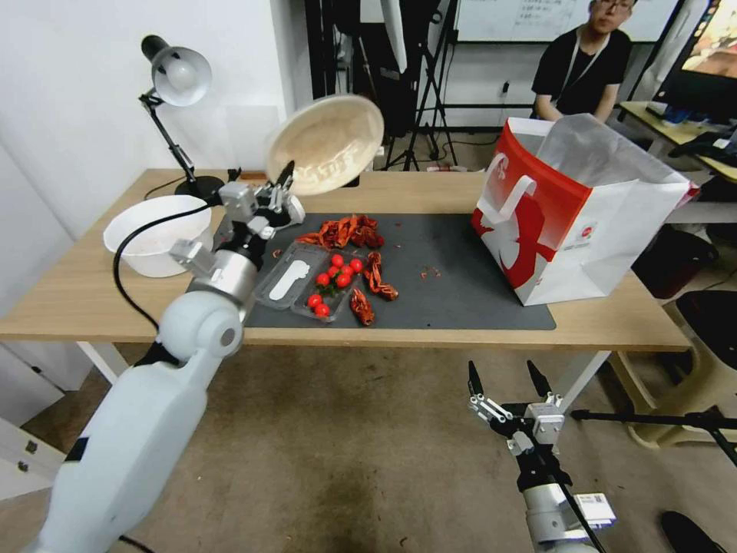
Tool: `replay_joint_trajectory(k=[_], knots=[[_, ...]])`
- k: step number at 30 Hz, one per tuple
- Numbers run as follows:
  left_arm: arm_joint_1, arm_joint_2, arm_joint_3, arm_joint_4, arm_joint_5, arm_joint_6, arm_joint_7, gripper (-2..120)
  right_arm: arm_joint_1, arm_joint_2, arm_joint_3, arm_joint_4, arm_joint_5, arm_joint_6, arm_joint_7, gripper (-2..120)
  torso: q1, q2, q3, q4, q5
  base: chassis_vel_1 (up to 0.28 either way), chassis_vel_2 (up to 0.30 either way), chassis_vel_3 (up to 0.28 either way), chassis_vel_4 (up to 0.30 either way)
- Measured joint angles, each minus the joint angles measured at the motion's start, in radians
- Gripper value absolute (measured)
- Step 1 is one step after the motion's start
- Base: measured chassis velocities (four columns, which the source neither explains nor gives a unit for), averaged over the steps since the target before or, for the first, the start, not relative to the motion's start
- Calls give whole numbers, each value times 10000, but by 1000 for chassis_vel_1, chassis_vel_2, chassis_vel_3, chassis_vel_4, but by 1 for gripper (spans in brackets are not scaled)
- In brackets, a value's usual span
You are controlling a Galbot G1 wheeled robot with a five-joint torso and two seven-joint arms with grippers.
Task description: Pick up the trash from the table and place it into the takeout bag.
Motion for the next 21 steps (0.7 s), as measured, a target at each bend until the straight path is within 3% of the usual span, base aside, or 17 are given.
replay_joint_trajectory(k=[6,7,8,11,13,21], knots=[[-486,51,438,68,22,-10,98,1,-28,33,25,0,-26,43,-36,100,0,0,0,0,-2,0,0,0,0],[-961,61,785,154,23,-7,146,1,-58,68,46,0,-38,72,-69,100,0,-1,0,-5,0,0,0,0,0],[-1387,42,1219,333,29,15,151,1,-88,105,70,9,-76,79,-78,100,-1,0,0,13,0,0,0,0,0],[-2377,-113,2126,720,77,52,157,1,-143,207,73,49,-178,93,-87,100,0,1,0,-6,6,0,0,0,0],[-3235,-332,2958,1068,52,131,163,1,-217,308,80,99,-273,109,-90,100,1,1,1,2,2,0,0,0,0],[-4118,-735,3745,1463,23,194,173,1,-282,427,119,153,-351,121,-90,100,-1,1,1,1,-1,0,0,0,0]])
